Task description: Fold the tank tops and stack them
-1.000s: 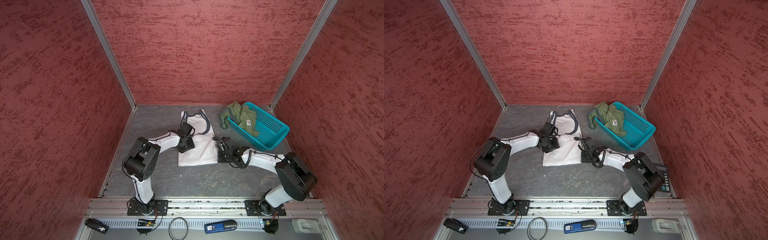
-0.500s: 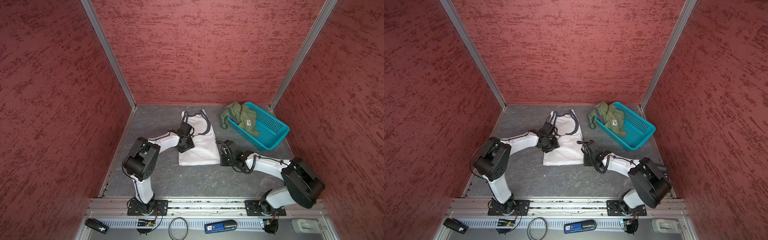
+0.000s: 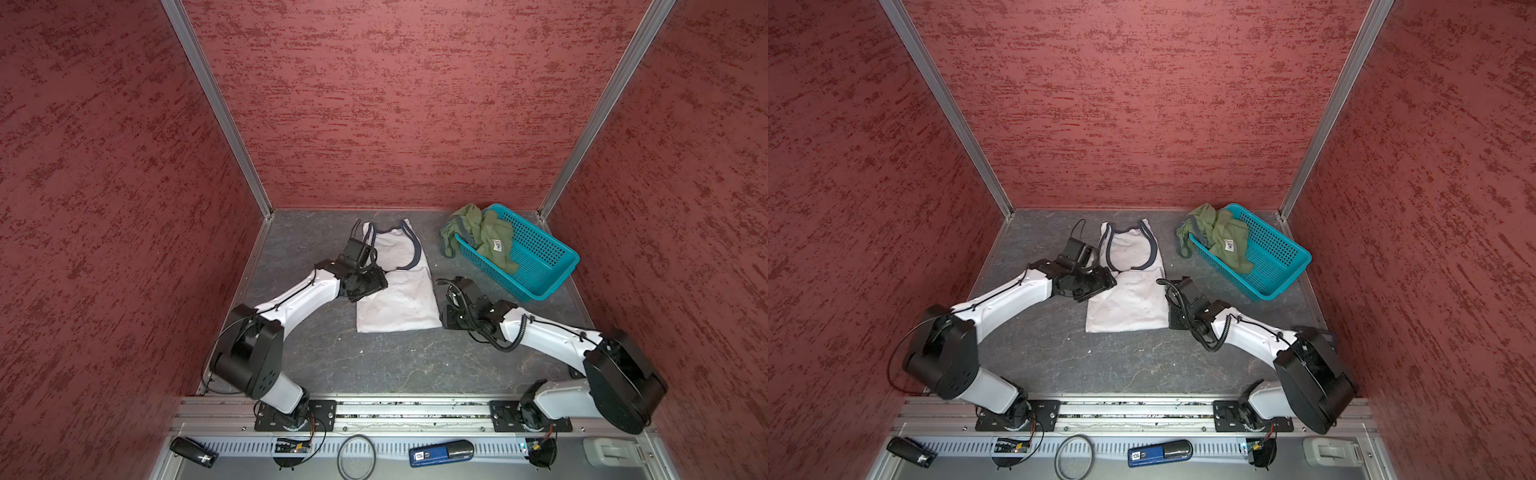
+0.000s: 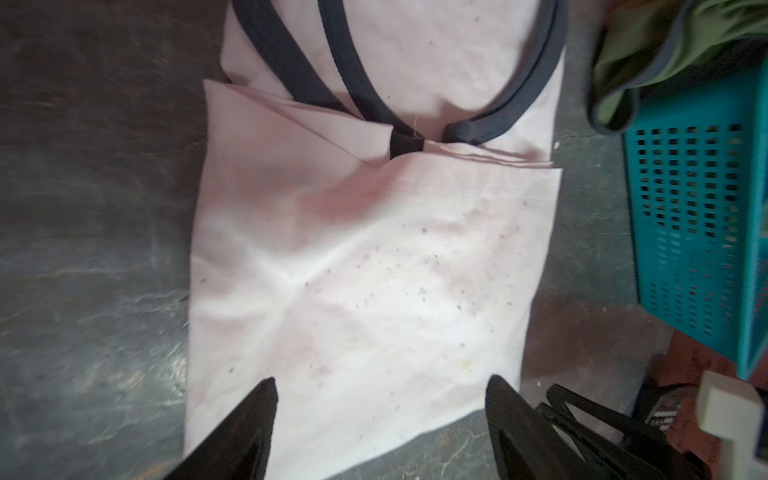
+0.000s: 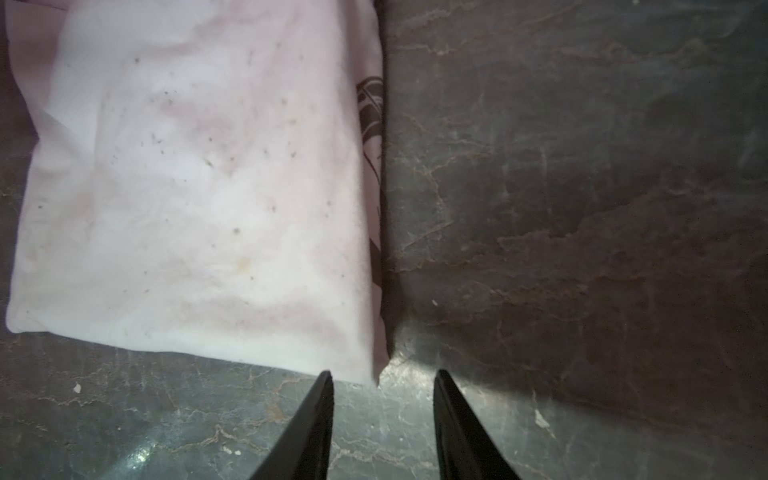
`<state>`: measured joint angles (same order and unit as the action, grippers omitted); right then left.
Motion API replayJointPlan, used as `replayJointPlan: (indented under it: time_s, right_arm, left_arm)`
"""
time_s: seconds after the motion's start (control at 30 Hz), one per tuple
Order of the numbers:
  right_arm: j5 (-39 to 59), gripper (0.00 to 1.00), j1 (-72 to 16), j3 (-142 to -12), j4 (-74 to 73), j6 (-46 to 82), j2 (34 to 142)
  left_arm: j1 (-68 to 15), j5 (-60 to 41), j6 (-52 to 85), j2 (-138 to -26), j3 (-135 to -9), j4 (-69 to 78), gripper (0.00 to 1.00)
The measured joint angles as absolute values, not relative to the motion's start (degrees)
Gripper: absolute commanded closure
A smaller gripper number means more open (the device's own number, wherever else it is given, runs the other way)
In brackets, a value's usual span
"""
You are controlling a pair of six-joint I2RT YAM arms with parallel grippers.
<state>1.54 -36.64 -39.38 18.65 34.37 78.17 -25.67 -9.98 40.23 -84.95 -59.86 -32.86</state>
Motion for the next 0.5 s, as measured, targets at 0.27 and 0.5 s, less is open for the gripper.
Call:
replayJointPlan:
  time_s: [0.27, 0.5]
  right_arm:
    - [4.95, 0.55, -36.6, -38.24, 15.22, 37.39, 80.18]
    - [5.82, 0.56, -36.56, -36.84, 12.03, 39.07, 82.87]
  left_arm:
    - [-20.47, -9.21, 43.48, -71.46, -40.91, -35.03, 0.25]
    - [-21.28, -13.19, 46.57, -70.24, -32.23, -30.65, 0.35]
